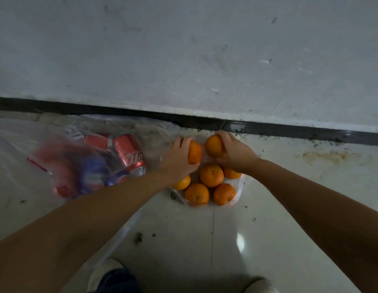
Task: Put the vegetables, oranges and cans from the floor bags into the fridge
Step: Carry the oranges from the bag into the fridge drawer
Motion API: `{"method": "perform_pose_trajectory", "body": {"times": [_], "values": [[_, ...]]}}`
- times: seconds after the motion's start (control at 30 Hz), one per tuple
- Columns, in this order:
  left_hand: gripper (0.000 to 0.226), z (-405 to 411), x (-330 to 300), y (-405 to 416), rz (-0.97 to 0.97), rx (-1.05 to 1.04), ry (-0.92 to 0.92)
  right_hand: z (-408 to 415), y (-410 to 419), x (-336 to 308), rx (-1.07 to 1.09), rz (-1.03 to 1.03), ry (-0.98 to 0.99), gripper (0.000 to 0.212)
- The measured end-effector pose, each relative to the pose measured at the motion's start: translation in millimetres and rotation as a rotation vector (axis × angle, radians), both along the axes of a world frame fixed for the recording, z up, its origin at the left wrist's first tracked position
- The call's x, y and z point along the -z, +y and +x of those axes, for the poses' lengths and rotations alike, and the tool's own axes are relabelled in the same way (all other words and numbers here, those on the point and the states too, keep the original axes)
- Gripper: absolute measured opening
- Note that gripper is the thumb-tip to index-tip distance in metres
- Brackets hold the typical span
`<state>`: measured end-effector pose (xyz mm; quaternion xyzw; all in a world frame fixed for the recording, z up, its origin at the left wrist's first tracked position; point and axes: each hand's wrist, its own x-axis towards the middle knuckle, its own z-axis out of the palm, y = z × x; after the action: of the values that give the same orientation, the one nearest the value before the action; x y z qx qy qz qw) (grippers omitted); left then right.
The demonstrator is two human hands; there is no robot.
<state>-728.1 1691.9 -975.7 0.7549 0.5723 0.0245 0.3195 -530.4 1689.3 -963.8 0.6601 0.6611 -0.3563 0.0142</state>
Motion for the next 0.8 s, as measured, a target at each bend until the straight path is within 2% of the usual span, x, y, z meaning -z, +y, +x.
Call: {"method": "perform_pose_trajectory", "body": {"times": [0.07, 0.17, 0.23, 0.33, 0.47, 0.63, 0.8], "values": [[0.073, 5, -15, -18, -0.024, -0.121, -0.035, -11, -21, -14, 0.134, 0.003, 0.073, 0.081], [0.076, 5, -43, -49, -0.118, -0.178, 0.0, -25, -58, -40, 0.216, -0.026, 0.09, 0.086], [0.08, -1, -68, -68, -0.187, -0.202, 0.006, -29, -78, -65, 0.246, -0.061, 0.115, 0.086], [0.075, -13, -116, -91, -0.24, -0.197, 0.032, -32, -101, -108, 0.222, -0.08, 0.108, 0.079], [0.069, -35, -204, -108, -0.239, -0.152, 0.099, -43, -121, -186, 0.203, -0.11, 0.073, 0.074], [0.07, -57, -341, -110, -0.197, -0.061, 0.157, -61, -132, -317, 0.274, -0.118, 0.132, 0.074], [0.07, -65, -460, -102, -0.146, 0.093, 0.111, -74, -142, -437, 0.385, -0.061, 0.155, 0.074]]}}
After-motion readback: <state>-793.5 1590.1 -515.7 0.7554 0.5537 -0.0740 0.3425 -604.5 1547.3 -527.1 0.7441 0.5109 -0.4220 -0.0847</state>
